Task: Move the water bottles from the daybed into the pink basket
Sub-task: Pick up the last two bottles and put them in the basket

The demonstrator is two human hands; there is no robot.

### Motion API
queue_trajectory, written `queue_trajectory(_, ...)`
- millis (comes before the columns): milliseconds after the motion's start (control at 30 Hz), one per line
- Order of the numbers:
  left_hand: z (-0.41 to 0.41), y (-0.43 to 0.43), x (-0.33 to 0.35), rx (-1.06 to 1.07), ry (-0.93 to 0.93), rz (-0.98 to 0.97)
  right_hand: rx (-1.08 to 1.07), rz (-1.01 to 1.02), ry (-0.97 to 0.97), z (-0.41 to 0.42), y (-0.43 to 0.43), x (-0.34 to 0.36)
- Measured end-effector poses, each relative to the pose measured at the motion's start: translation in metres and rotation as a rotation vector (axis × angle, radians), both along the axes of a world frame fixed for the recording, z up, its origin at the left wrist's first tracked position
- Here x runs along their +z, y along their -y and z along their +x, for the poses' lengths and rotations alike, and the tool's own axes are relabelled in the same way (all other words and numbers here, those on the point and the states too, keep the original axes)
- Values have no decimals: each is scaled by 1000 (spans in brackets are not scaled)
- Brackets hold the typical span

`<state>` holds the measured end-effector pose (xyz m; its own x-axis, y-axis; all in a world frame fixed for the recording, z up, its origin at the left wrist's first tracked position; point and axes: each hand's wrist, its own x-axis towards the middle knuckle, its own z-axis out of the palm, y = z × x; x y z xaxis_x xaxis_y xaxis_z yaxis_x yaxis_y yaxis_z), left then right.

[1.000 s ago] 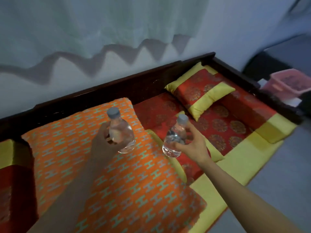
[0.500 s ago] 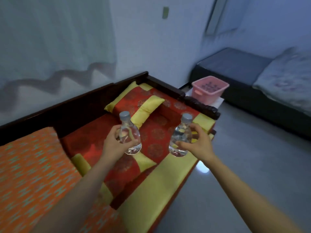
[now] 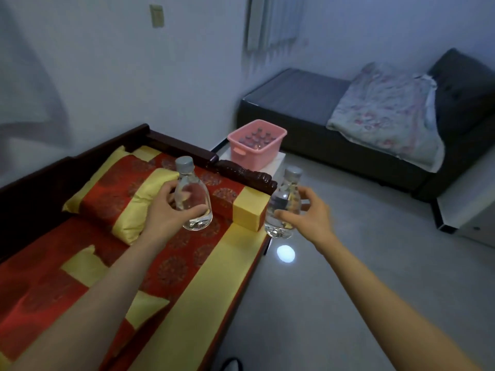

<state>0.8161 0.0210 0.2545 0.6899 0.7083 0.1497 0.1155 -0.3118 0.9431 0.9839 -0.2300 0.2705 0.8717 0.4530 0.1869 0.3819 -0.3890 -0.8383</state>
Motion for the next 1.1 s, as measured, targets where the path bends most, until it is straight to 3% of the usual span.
queue_trajectory(267,151,-39,-10,-67,-45,92,-85,-57,7,148,-26,-9)
queue_trajectory(633,386,-64,-5,-108,-35,53,-155,-7,19,375,-18,13)
queue_trajectory(833,515,-72,-20,67,-4,1,-28,-28,7,538,-46,21)
queue_trajectory(1100,601,-106,-44,217,-40,-47,215,-36,-116,672,-135,-6)
